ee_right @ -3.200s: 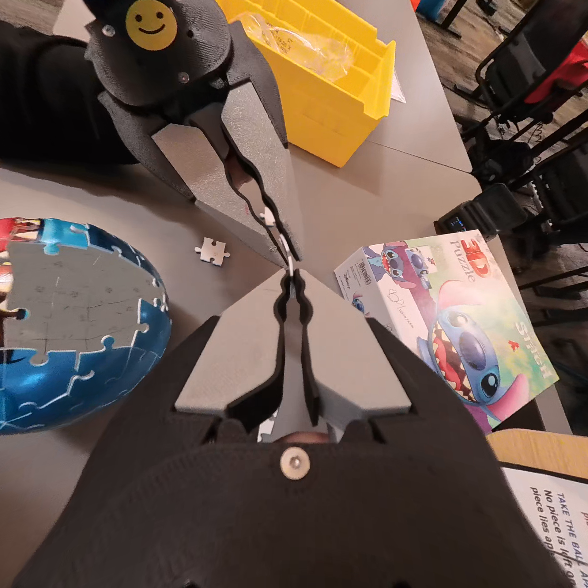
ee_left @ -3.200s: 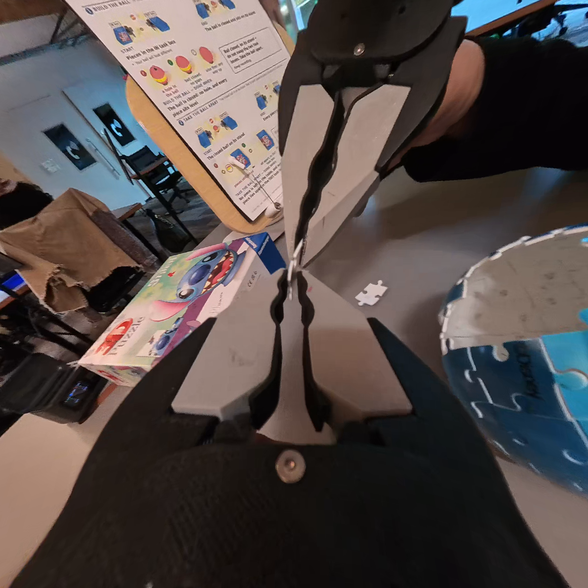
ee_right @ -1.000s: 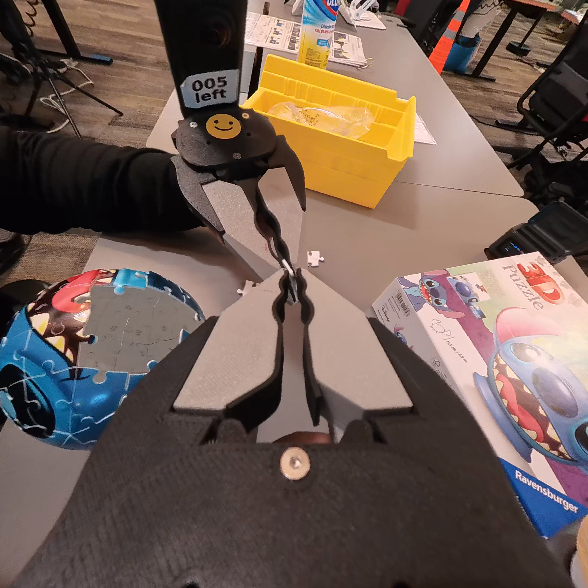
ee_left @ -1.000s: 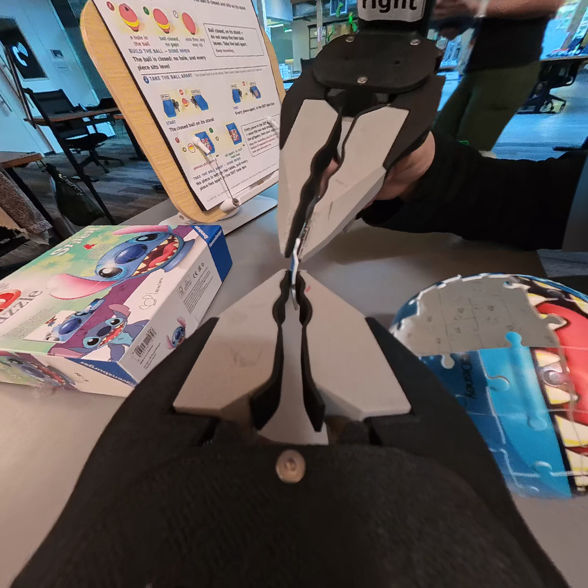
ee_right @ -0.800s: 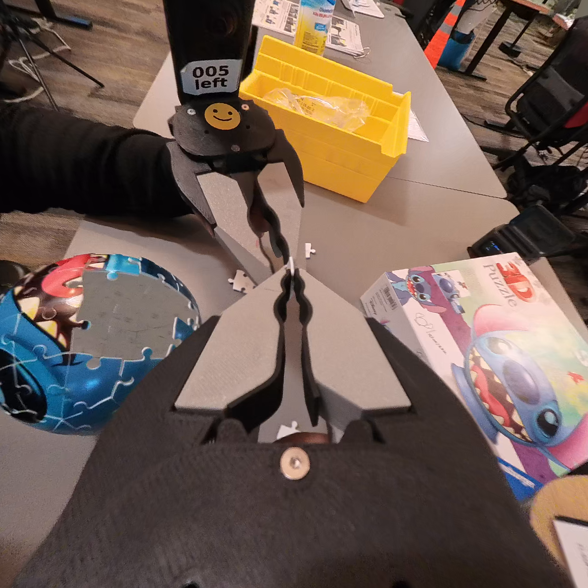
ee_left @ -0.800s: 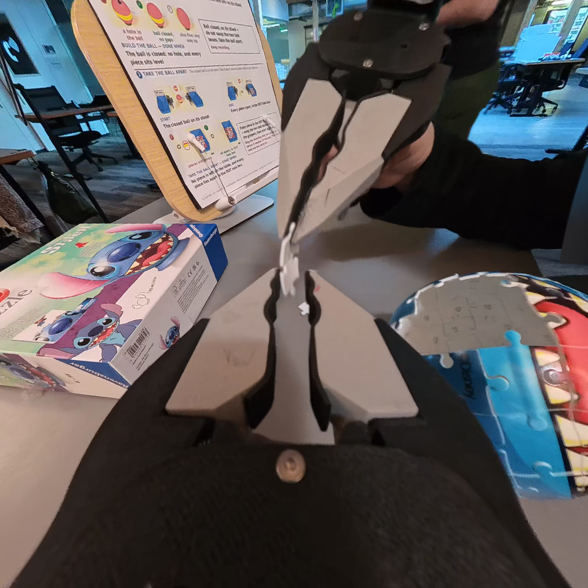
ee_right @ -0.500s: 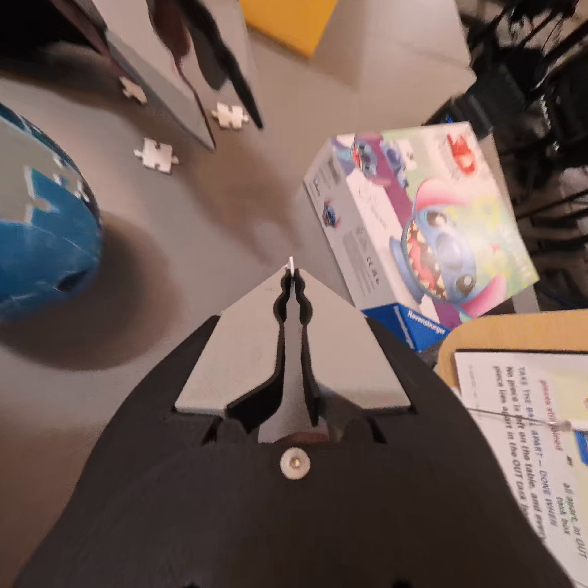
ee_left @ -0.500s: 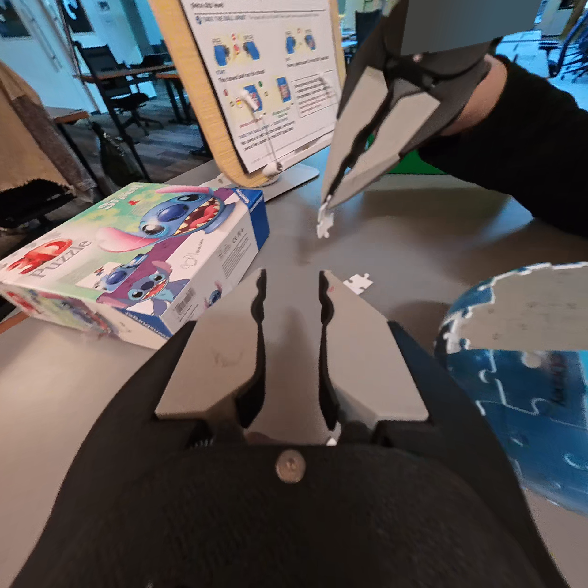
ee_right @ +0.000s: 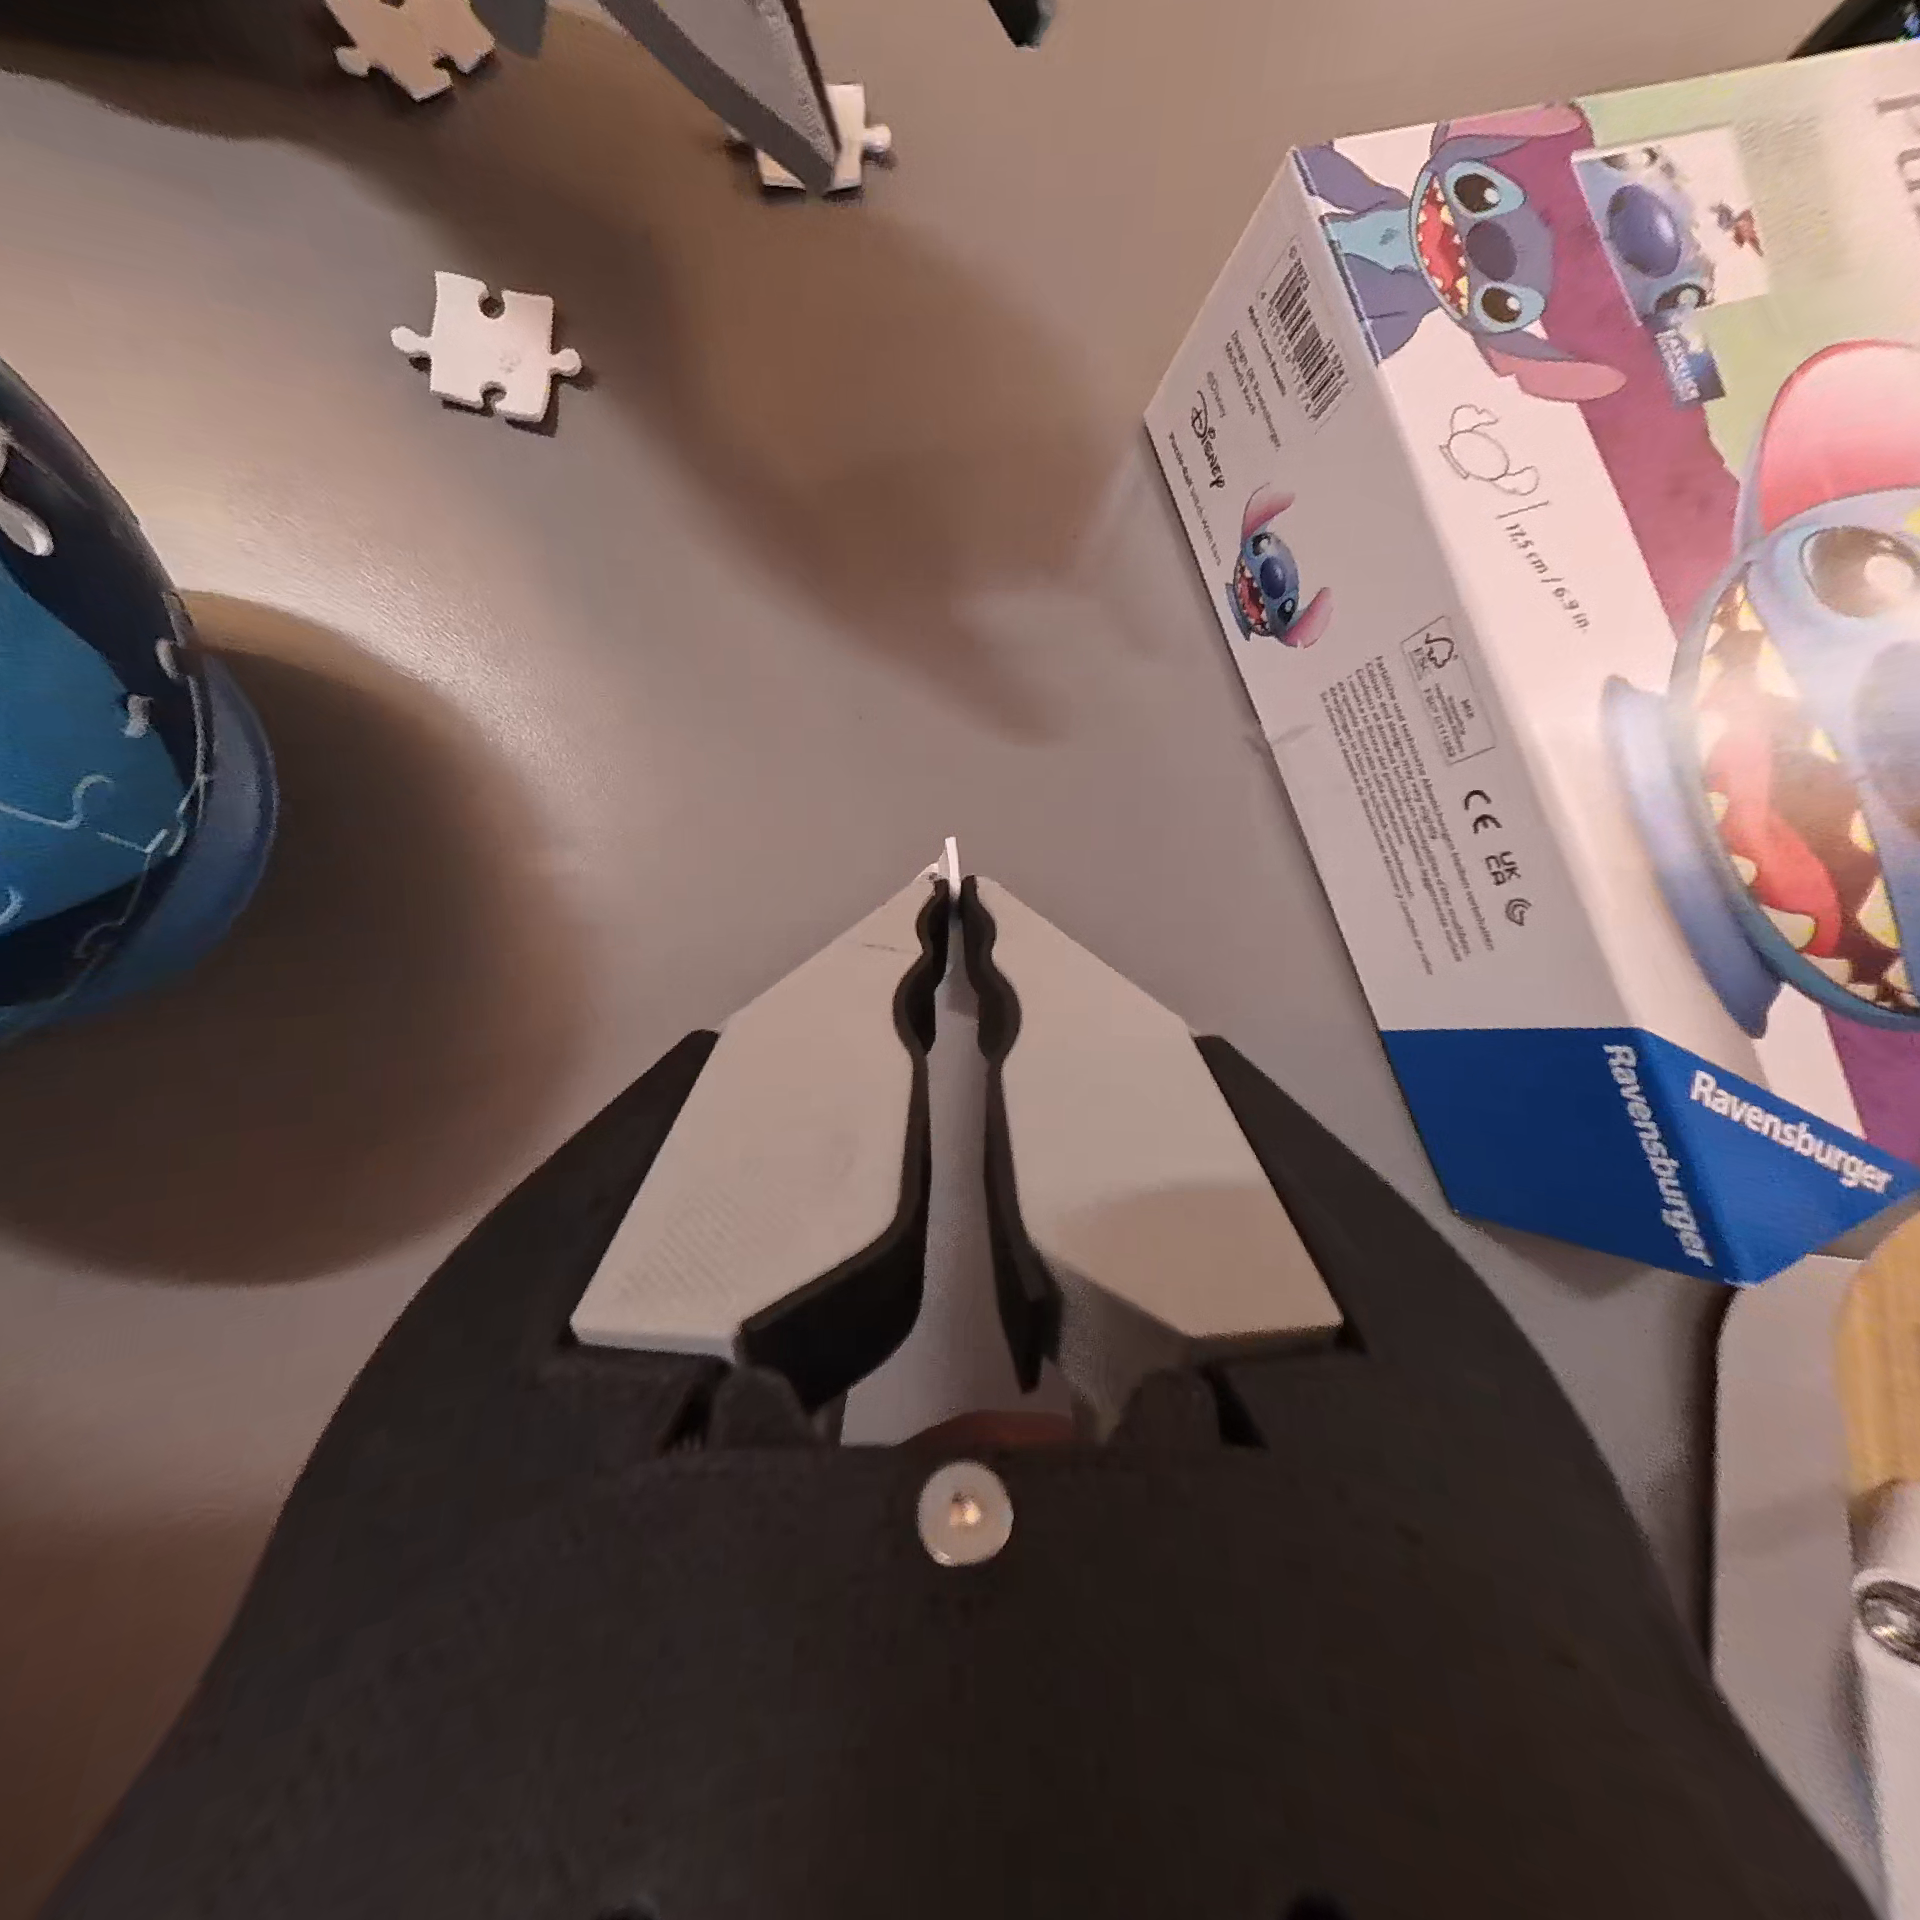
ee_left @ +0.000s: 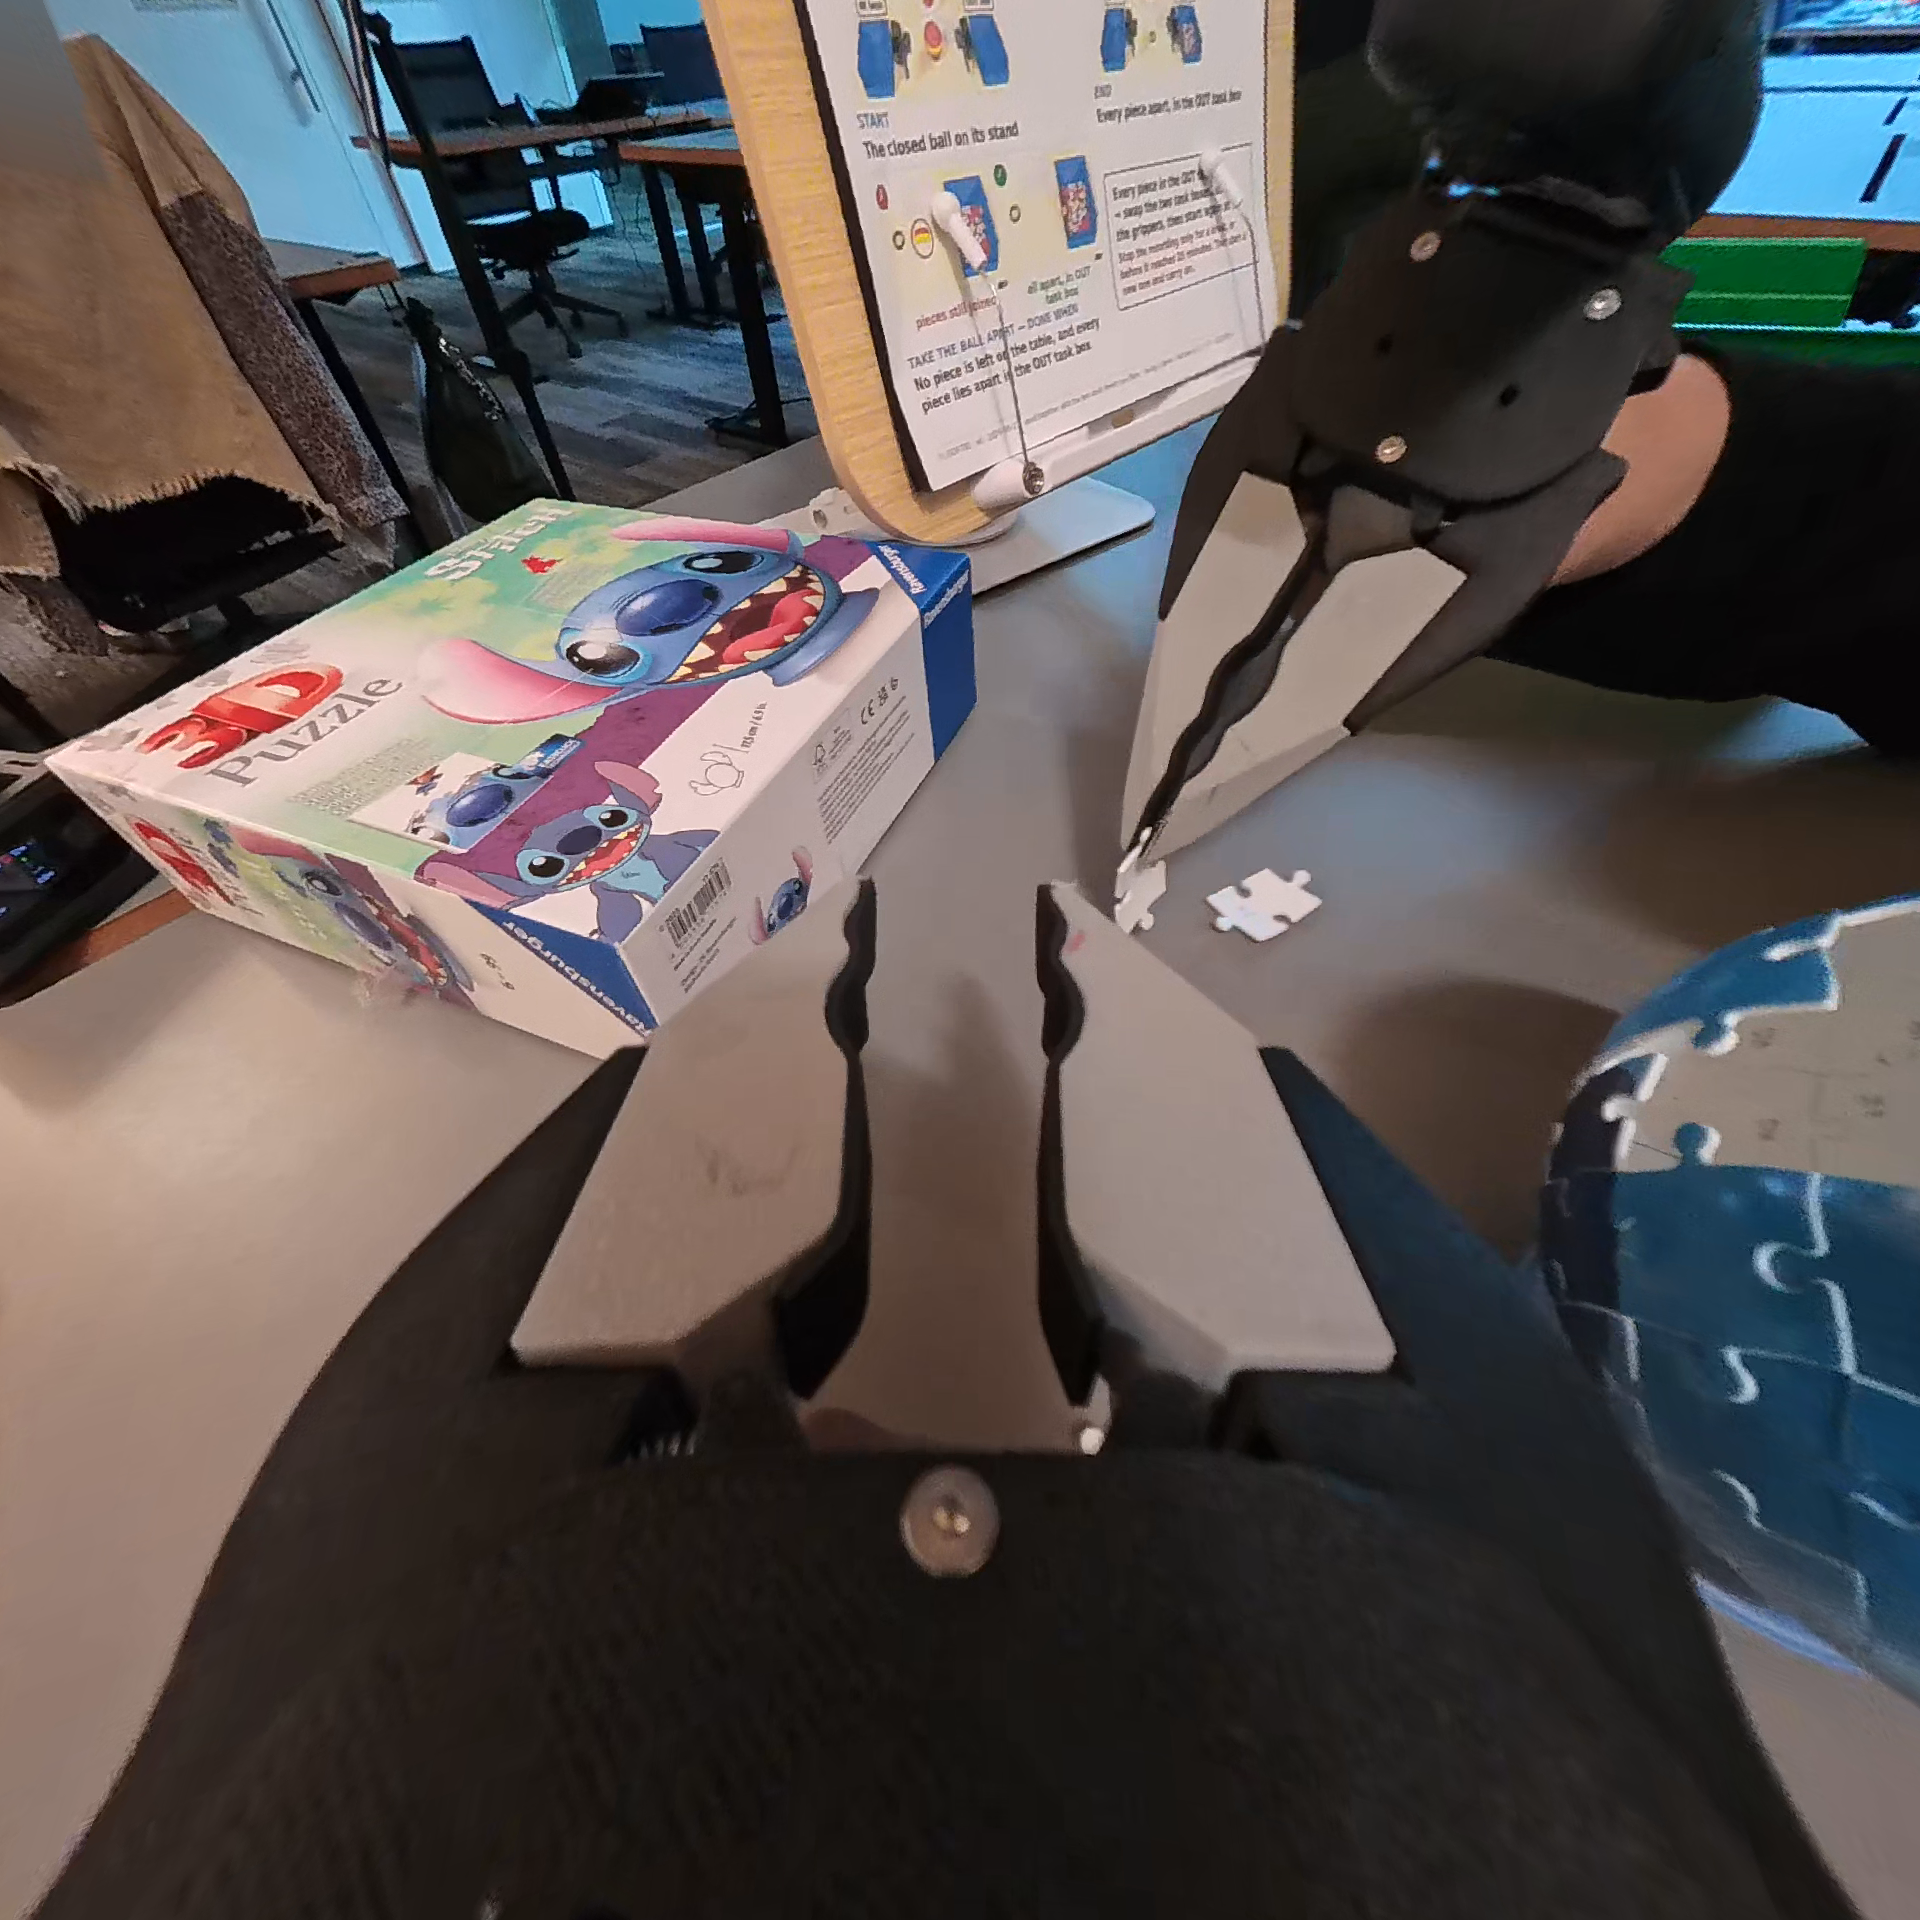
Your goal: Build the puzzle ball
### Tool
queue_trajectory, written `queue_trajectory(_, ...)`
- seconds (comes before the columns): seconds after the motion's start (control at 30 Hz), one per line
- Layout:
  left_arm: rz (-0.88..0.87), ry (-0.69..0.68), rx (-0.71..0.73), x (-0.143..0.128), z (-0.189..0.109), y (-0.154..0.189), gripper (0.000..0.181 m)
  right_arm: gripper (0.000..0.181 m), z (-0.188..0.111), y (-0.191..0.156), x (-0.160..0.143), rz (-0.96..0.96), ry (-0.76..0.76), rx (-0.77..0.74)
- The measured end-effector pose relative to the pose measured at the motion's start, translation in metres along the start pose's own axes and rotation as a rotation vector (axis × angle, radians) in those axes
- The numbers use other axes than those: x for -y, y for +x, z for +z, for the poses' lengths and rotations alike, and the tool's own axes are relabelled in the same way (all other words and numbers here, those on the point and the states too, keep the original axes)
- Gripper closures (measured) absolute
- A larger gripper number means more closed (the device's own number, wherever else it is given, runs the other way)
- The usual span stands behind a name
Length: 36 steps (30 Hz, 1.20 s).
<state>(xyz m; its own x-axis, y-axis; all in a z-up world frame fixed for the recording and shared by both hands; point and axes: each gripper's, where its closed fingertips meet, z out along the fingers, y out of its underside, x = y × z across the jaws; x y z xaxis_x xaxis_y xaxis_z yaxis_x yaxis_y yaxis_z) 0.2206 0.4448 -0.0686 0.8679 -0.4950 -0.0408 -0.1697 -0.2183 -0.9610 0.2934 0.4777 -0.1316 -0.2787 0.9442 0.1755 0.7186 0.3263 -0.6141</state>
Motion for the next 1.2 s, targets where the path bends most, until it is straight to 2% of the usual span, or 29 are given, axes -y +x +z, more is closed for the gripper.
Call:
queue_trajectory(0.23, -0.007, -0.033, 0.012, -0.011, 0.003, -0.006, 0.153, 0.181, 0.003, -0.001, -0.008, 0.067, -0.002, 0.070)
queue_trajectory(0.3, -0.009, -0.040, 0.011, -0.012, 0.004, -0.006, 0.153, 0.174, 0.005, 0.002, -0.012, 0.085, -0.010, 0.070)
queue_trajectory(0.4, 0.002, -0.041, 0.017, -0.012, 0.004, -0.006, 0.153, 0.174, 0.004, 0.007, -0.015, 0.089, -0.011, 0.062)
queue_trajectory(0.6, 0.009, -0.060, 0.022, -0.017, 0.000, -0.011, 0.152, 0.174, -0.018, 0.024, -0.010, 0.110, 0.040, 0.015)
queue_trajectory(0.67, -0.013, -0.089, -0.018, -0.022, -0.006, -0.008, 0.145, 0.172, -0.033, 0.019, 0.000, 0.098, 0.085, 0.036)
queue_trajectory(0.8, -0.070, -0.060, -0.157, -0.017, -0.036, 0.016, 0.124, 0.144, -0.063, -0.022, 0.014, 0.005, 0.151, 0.187)
queue_trajectory(0.97, -0.060, -0.051, -0.157, -0.014, -0.089, 0.038, 0.107, 0.122, -0.076, -0.077, 0.001, -0.126, 0.128, 0.307)
queue_trajectory(1.07, -0.054, -0.101, -0.209, -0.026, -0.115, 0.066, 0.097, 0.116, -0.072, -0.107, -0.011, -0.143, 0.092, 0.375)
queue_trajectory(1.2, -0.030, -0.224, -0.272, -0.053, -0.128, 0.110, 0.087, 0.108, -0.066, -0.140, -0.006, -0.121, 0.145, 0.449)
